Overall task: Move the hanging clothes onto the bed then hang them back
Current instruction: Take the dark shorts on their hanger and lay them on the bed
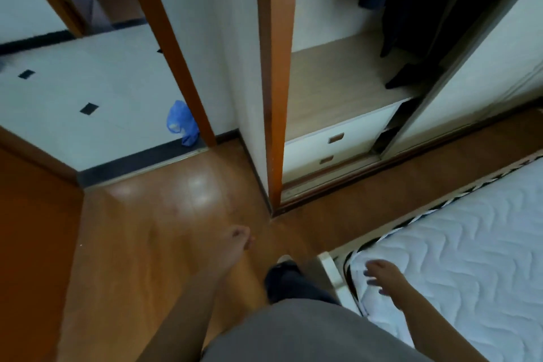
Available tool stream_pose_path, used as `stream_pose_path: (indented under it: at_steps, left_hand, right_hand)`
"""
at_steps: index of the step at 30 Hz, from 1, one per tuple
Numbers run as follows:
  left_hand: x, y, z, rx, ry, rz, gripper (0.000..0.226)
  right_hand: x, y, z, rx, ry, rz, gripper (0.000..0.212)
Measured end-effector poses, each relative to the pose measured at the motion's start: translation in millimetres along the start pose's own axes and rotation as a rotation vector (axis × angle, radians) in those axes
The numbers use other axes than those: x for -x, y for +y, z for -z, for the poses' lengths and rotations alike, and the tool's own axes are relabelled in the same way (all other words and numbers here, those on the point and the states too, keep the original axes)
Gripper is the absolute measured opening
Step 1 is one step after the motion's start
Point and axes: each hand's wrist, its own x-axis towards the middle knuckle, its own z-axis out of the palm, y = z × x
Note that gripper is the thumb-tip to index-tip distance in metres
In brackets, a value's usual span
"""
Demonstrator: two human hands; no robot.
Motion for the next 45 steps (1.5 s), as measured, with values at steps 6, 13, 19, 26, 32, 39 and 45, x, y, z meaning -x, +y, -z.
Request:
stream_pose_path:
  at_steps: [6, 13, 19, 26, 32, 39, 45]
  left_hand:
    - [-30.1, 129.7, -18.3, -0.409, -0.147, -0.395, 0.021]
    - [-71.8, 208.9, -39.5, -0.364, -0.272, -0.520, 0.015]
    - [-116.0, 259.6, -69.9, -0.495, -0.463, -0.612, 0.012]
    - [-155.4, 299.3, -103.8, -0.503, -0.481, -0.783, 0.019]
    - [-172.1, 317.9, -119.9, -0.401, -0.508, -0.752, 0.018]
    - [-189.2, 377.4, -126.4, -0.185, -0.274, -0.860, 0.027]
    - [-176.5, 478.9, -141.5, 0.065, 0.048, -1.150, 0.015]
  right_hand:
    - [-37.4, -51.9, 65.1, -0.236, 0.160, -0.028, 0.016]
    - [-61.0, -109.4, 65.6, -0.452, 0.242, 0.059, 0.014]
    - [-51.3, -91.7, 67.8, -0.606, 0.390, -0.057, 0.024]
    - [-47.7, -105.5, 88.3, -0.671, 0.589, -0.084, 0.024]
    - [-64.2, -176.0, 98.5, -0.551, 0.561, 0.079, 0.020]
    - [-92.2, -283.9, 164.6, -0.375, 0.578, 0.413, 0.014]
    - [-99.0, -393.8, 266.5, -0.204, 0.511, 0.783, 0.019]
